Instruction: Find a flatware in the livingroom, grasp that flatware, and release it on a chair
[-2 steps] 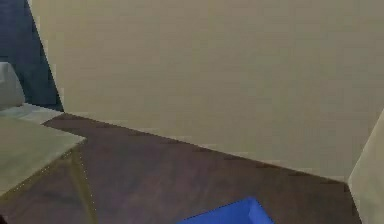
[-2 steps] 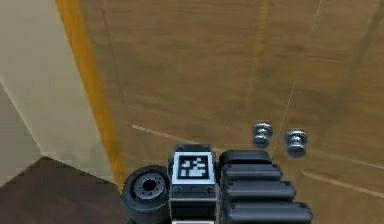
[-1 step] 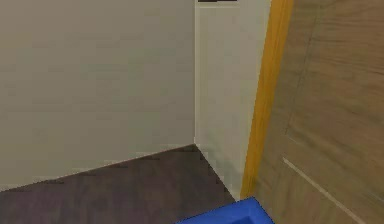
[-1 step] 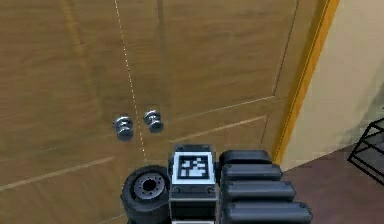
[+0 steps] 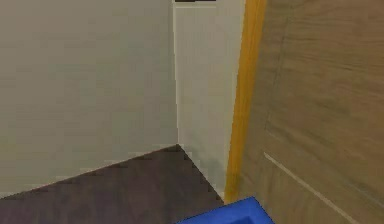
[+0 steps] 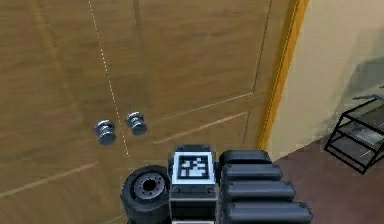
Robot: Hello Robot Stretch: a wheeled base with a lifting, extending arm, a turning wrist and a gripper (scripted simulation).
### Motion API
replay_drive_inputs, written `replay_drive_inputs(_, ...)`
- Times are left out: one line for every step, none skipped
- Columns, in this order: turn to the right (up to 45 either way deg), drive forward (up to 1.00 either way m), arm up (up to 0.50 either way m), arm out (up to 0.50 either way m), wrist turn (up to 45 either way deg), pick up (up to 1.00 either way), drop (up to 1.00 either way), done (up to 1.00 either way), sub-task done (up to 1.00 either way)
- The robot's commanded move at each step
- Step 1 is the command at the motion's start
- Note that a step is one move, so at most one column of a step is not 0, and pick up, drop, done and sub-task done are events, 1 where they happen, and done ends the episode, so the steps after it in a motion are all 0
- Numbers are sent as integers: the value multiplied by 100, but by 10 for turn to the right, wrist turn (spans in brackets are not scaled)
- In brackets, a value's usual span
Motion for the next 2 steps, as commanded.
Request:
replay_drive_inputs(-450, 0, 0, 0, 0, 0, 0, 0, 0)
replay_drive_inputs(-450, 0, 0, 0, 0, 0, 0, 0, 0)
